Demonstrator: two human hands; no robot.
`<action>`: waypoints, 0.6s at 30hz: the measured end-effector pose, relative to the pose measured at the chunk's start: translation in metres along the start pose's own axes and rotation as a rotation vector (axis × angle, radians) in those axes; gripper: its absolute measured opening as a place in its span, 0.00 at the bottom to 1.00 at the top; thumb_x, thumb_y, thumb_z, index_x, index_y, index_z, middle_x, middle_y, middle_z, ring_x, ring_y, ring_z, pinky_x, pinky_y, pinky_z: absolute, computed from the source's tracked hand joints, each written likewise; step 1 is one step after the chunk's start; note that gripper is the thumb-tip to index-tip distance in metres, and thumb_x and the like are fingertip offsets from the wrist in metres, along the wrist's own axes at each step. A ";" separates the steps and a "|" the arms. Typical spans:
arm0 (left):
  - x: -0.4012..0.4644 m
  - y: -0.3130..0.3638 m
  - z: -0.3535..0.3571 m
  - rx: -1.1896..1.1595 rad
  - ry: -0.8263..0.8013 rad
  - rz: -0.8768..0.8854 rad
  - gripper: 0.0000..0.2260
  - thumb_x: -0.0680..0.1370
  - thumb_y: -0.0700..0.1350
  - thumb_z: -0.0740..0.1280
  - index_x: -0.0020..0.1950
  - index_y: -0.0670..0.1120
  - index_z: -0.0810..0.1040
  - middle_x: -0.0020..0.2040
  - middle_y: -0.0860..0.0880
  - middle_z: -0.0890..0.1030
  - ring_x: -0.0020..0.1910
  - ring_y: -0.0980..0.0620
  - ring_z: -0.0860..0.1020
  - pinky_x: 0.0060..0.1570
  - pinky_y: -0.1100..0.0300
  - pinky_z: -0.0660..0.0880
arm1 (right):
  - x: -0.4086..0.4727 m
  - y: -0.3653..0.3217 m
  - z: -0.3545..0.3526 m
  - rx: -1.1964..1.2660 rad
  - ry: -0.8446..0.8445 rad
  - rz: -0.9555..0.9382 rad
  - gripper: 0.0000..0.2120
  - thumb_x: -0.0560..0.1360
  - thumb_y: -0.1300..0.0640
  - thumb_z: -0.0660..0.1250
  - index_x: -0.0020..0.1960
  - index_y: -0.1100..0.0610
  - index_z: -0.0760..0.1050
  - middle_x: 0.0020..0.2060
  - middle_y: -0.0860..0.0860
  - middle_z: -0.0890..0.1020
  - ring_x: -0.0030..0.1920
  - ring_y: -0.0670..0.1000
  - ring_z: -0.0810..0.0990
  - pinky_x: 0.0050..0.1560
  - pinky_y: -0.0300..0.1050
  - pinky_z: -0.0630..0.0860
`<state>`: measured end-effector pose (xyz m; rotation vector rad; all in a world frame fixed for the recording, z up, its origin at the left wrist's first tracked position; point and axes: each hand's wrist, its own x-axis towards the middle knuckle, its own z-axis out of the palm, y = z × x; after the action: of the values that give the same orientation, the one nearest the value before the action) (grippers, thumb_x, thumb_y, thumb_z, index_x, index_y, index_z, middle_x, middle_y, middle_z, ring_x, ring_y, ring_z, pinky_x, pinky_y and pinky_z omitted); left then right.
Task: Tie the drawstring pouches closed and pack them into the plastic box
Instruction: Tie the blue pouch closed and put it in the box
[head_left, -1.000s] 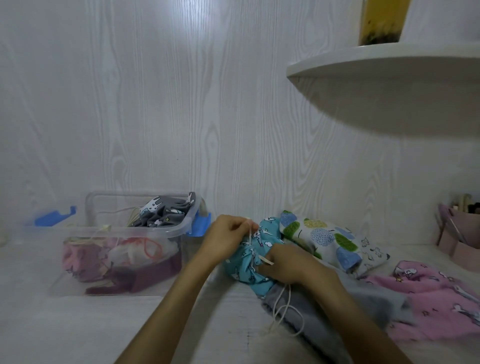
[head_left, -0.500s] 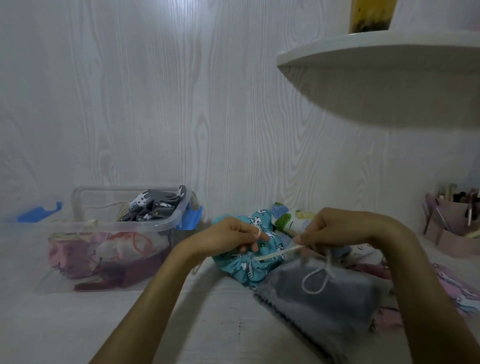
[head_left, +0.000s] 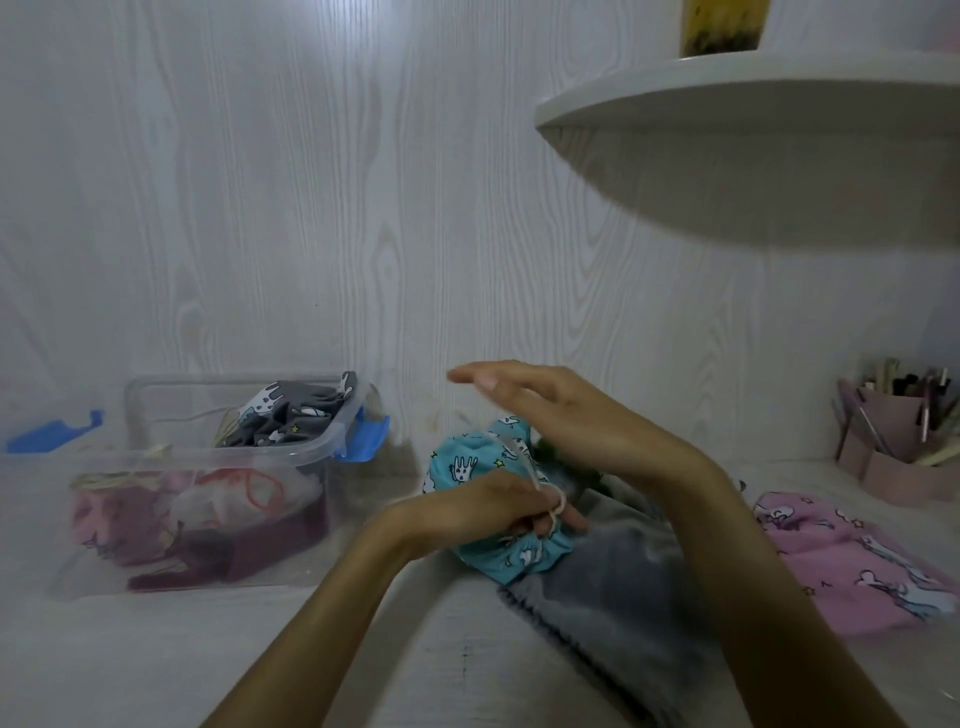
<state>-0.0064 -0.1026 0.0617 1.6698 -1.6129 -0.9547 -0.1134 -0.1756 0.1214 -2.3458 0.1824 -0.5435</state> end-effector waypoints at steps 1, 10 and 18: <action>0.001 0.000 -0.002 -0.040 0.022 0.001 0.16 0.83 0.50 0.54 0.51 0.54 0.82 0.46 0.45 0.79 0.48 0.47 0.75 0.62 0.57 0.69 | -0.001 0.003 -0.002 0.024 0.085 0.023 0.14 0.78 0.43 0.55 0.59 0.41 0.74 0.58 0.36 0.74 0.58 0.37 0.72 0.60 0.35 0.68; -0.001 0.004 -0.008 -0.060 -0.012 0.057 0.14 0.83 0.46 0.54 0.56 0.46 0.79 0.39 0.53 0.74 0.35 0.61 0.69 0.43 0.74 0.70 | -0.005 0.034 -0.016 -0.285 -0.092 0.623 0.21 0.74 0.40 0.64 0.43 0.59 0.83 0.40 0.53 0.83 0.40 0.48 0.78 0.44 0.41 0.74; -0.001 -0.003 -0.013 -0.129 0.018 0.011 0.15 0.82 0.46 0.56 0.60 0.44 0.79 0.43 0.53 0.79 0.43 0.58 0.76 0.54 0.68 0.73 | 0.000 0.033 -0.011 0.135 0.057 0.580 0.14 0.76 0.51 0.66 0.35 0.58 0.77 0.27 0.49 0.75 0.27 0.43 0.72 0.28 0.35 0.68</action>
<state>0.0061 -0.1021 0.0662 1.5758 -1.5139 -1.0133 -0.1169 -0.2068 0.1062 -2.0148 0.7950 -0.3191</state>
